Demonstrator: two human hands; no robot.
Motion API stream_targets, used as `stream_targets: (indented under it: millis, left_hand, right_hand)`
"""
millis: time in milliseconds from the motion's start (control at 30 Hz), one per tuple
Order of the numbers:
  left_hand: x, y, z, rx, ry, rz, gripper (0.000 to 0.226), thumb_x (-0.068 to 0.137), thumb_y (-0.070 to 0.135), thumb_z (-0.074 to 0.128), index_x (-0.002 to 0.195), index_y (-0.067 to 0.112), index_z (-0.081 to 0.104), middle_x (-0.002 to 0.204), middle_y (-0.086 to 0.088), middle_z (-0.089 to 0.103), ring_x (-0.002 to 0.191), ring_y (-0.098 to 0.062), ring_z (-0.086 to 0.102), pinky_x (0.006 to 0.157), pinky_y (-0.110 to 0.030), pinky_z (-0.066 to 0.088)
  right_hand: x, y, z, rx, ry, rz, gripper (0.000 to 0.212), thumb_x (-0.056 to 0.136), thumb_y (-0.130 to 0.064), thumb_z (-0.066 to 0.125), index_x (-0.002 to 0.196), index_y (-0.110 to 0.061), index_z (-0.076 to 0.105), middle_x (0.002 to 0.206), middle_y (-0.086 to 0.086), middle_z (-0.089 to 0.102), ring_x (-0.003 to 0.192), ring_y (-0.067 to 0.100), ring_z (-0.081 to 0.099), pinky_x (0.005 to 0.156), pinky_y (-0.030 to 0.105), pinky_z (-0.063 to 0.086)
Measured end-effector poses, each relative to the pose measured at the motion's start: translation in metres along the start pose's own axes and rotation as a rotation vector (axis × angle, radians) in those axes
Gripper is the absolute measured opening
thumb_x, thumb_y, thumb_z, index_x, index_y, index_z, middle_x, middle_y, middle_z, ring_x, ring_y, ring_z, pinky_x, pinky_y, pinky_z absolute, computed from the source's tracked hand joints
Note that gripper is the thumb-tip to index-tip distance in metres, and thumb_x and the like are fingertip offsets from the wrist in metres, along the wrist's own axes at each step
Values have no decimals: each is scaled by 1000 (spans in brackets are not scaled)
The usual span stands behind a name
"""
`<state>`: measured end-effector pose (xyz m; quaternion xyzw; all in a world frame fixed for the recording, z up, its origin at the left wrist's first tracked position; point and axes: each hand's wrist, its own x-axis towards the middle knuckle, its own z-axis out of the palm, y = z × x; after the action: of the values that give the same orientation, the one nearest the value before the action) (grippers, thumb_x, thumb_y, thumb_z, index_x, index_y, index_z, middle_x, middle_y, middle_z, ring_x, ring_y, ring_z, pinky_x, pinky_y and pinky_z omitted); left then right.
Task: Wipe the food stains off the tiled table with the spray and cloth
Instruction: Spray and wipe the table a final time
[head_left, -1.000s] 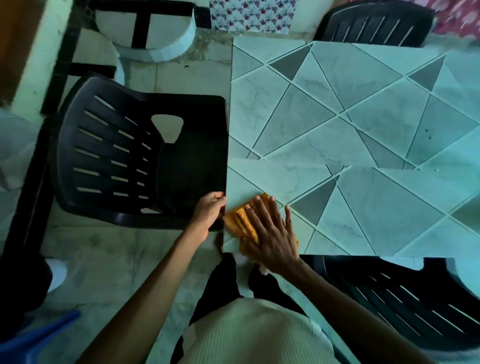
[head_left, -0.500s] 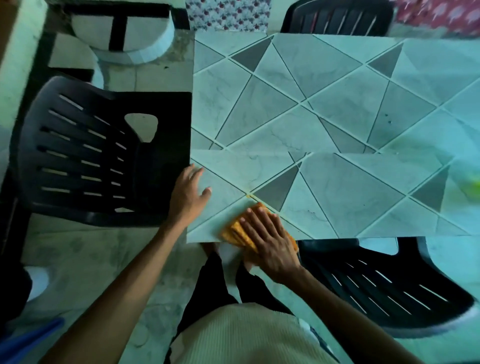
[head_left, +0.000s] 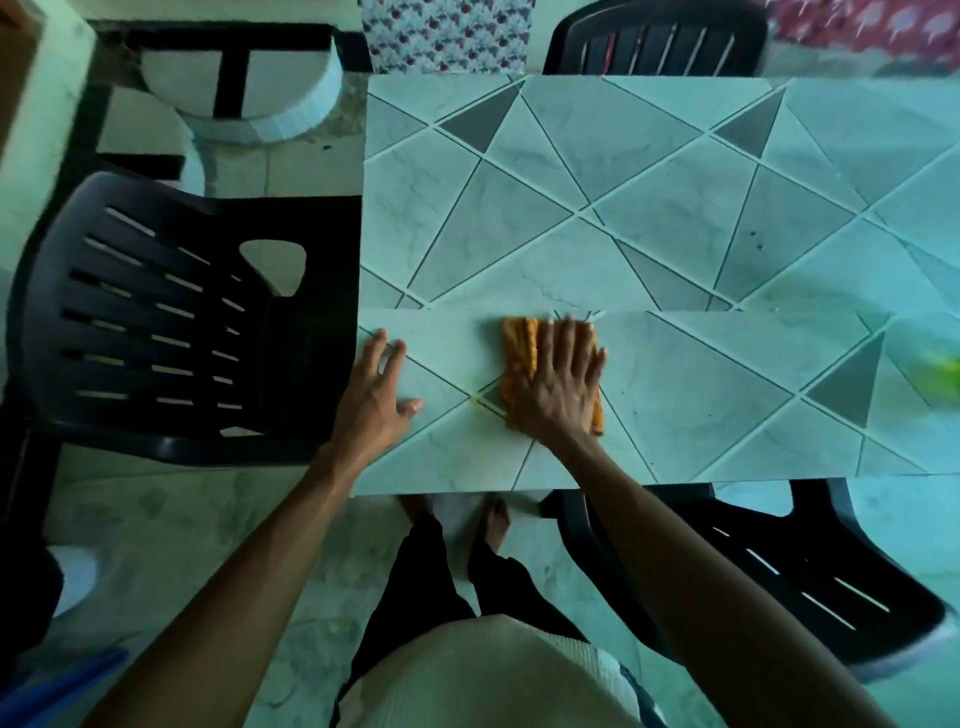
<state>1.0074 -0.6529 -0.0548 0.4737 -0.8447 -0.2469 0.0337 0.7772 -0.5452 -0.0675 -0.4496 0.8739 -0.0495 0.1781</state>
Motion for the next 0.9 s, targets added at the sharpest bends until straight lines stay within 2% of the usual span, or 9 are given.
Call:
stream_targets:
  millis: [167, 300, 400, 467, 567, 700, 900]
  left_hand:
    - [1, 1, -1, 5, 1, -1, 87, 81, 26, 79, 152, 8, 31, 162, -14, 15, 150, -30, 15, 118, -40, 26]
    - [2, 2, 0, 18, -11, -16, 87, 82, 26, 77, 153, 11, 28, 163, -11, 11, 151, -28, 12, 119, -41, 26]
    - [-2, 4, 0, -10, -18, -33, 84, 83, 24, 76, 152, 13, 29, 164, -7, 10, 151, -26, 10, 116, -39, 28]
    - [-1, 3, 0, -25, -16, -27, 84, 83, 23, 77, 152, 12, 30, 163, -7, 10, 151, -25, 10, 118, -39, 28]
    - [0, 1, 3, -38, -1, -17, 84, 82, 22, 78, 151, 10, 31, 163, -10, 12, 151, -27, 10, 119, -42, 26]
    - [-4, -2, 5, -58, 13, -2, 85, 81, 24, 78, 151, 10, 32, 163, -10, 13, 151, -26, 10, 120, -40, 23]
    - [-1, -4, -2, -48, 58, 19, 86, 77, 31, 81, 149, 12, 39, 161, -8, 21, 149, -25, 20, 118, -38, 29]
  right_hand:
    - [85, -28, -17, -52, -25, -177, 76, 98, -62, 21, 160, -22, 7, 168, 8, -3, 153, 34, -11, 121, 59, -4]
    - [110, -31, -20, -65, -12, -197, 76, 96, -64, 16, 160, -24, 8, 168, 7, 0, 154, 33, -8, 121, 59, -3]
    - [89, -22, -18, -39, 5, -247, 81, 92, -67, 8, 160, -23, 8, 168, 6, -1, 154, 31, -9, 123, 56, -2]
    - [55, -5, -14, -35, 6, -266, 81, 93, -68, 10, 161, -24, 7, 169, 4, -3, 154, 28, -10, 123, 54, -1]
    - [-21, 32, 1, -52, 24, -235, 74, 99, -63, 20, 161, -24, 4, 168, 3, -7, 154, 26, -12, 124, 53, 4]
    - [-103, 58, 14, -100, 25, -168, 73, 101, -60, 15, 161, -19, 5, 168, 6, -6, 154, 29, -9, 123, 55, 9]
    - [-69, 7, 26, -94, 28, 11, 79, 99, -59, 25, 160, -11, 9, 167, 16, -6, 153, 37, -11, 121, 61, 8]
